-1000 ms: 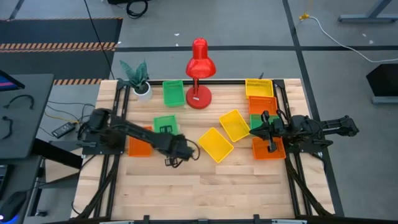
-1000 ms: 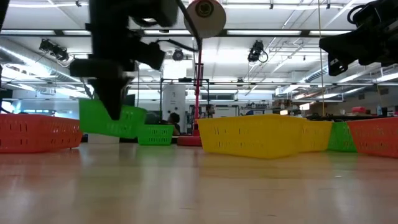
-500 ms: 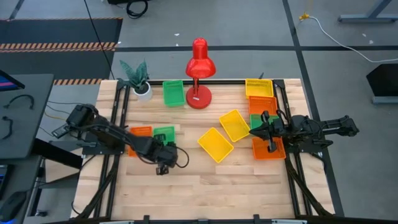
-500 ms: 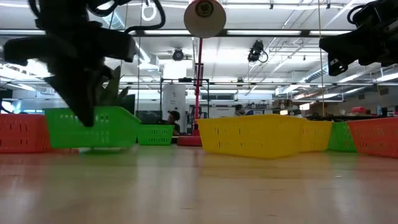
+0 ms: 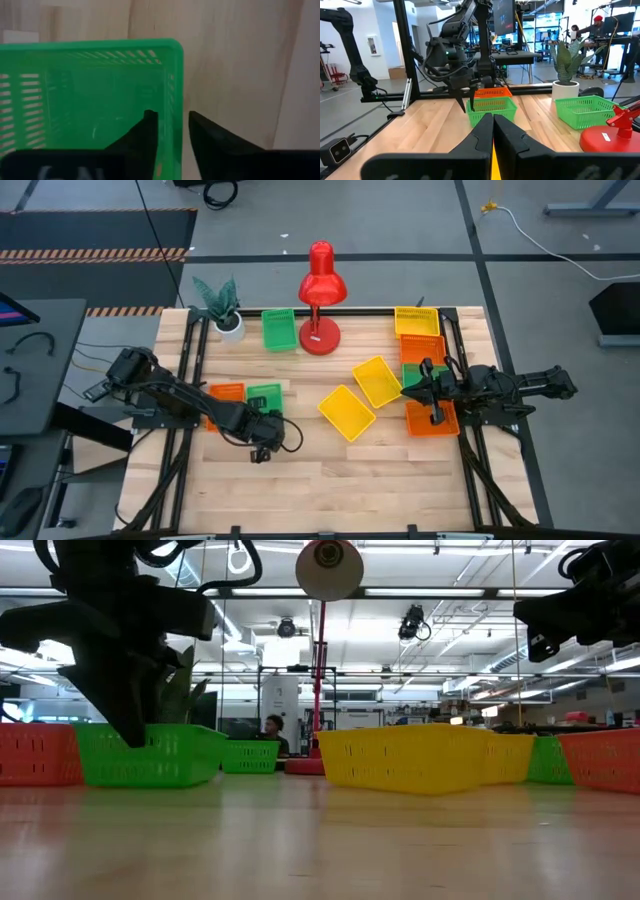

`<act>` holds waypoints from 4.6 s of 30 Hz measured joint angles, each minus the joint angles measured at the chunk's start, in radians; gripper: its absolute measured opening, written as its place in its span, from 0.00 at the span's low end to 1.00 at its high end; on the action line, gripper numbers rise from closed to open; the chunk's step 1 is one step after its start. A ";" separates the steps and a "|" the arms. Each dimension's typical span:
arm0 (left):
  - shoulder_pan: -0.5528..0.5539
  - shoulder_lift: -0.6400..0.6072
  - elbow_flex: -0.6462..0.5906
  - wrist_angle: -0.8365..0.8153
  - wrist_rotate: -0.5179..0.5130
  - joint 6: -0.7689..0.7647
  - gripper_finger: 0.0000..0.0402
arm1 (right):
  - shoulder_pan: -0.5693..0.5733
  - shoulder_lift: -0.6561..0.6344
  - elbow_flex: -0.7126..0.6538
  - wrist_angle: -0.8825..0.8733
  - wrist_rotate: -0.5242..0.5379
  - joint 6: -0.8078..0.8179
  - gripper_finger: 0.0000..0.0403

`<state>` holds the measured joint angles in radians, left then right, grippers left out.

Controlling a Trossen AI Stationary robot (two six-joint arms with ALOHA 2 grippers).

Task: Stack baskets by color
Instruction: Move the bottom yellow bin to the right of the green bin

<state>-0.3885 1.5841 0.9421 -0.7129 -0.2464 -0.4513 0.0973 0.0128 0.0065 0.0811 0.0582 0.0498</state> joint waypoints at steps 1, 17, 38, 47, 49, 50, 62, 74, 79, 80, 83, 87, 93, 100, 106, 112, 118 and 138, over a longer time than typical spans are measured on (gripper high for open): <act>0.000 -0.009 0.000 -0.012 0.009 0.000 0.33 | 0.000 0.000 0.000 0.000 0.000 0.000 0.05; 0.003 -0.061 0.242 0.310 -0.325 0.049 0.39 | 0.000 0.004 0.000 0.023 0.000 0.000 0.05; 0.081 0.616 0.951 0.183 -0.295 0.154 0.43 | 0.000 0.019 0.000 0.057 0.000 0.000 0.05; 0.138 0.758 1.081 0.061 -0.190 0.028 0.65 | 0.000 0.023 0.000 0.070 0.000 0.000 0.05; 0.148 0.761 1.079 0.051 -0.189 0.009 0.68 | 0.000 0.024 0.000 0.063 0.000 0.000 0.05; 0.152 0.767 1.082 0.060 -0.188 0.009 0.68 | 0.000 0.026 0.000 0.067 0.000 0.000 0.05; 0.153 0.810 1.078 0.057 -0.173 0.025 0.54 | 0.000 0.027 0.000 0.067 0.001 0.000 0.05; 0.185 0.808 1.080 0.016 -0.094 0.097 0.16 | 0.000 0.026 0.000 0.067 0.000 0.000 0.05; 0.186 0.808 1.080 -0.006 -0.093 0.119 0.03 | 0.000 0.026 0.000 0.067 0.000 0.000 0.05; 0.186 0.808 1.080 -0.009 -0.094 0.128 0.03 | 0.000 0.026 0.000 0.067 0.000 0.000 0.05; 0.182 0.808 1.080 -0.030 -0.096 0.134 0.06 | 0.000 0.026 0.000 0.067 0.000 0.000 0.05; 0.166 0.789 1.080 -0.109 -0.122 0.134 0.04 | 0.000 0.026 0.000 0.067 0.000 0.000 0.05; 0.102 0.725 1.080 -0.311 -0.252 0.125 0.04 | 0.000 0.026 0.000 0.067 0.000 0.000 0.05; 0.011 0.711 1.080 -0.517 -0.317 0.071 0.03 | 0.000 0.026 0.000 0.067 0.000 0.000 0.05; -0.036 0.710 1.080 -0.539 -0.365 0.089 0.03 | 0.000 0.026 0.000 0.068 0.000 0.000 0.05; -0.068 0.701 1.079 -0.583 -0.337 0.099 0.03 | 0.000 0.026 0.000 0.068 0.000 0.000 0.05; -0.070 0.701 1.079 -0.583 -0.325 0.106 0.03 | 0.000 0.026 0.000 0.068 0.000 0.000 0.05; -0.043 0.385 0.503 -0.021 -0.266 0.070 0.03 | 0.000 0.026 0.000 0.076 0.000 0.000 0.05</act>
<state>-0.4315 1.9693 1.4449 -0.7342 -0.5126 -0.3814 0.0971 0.0391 0.0067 0.1574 0.0586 0.0498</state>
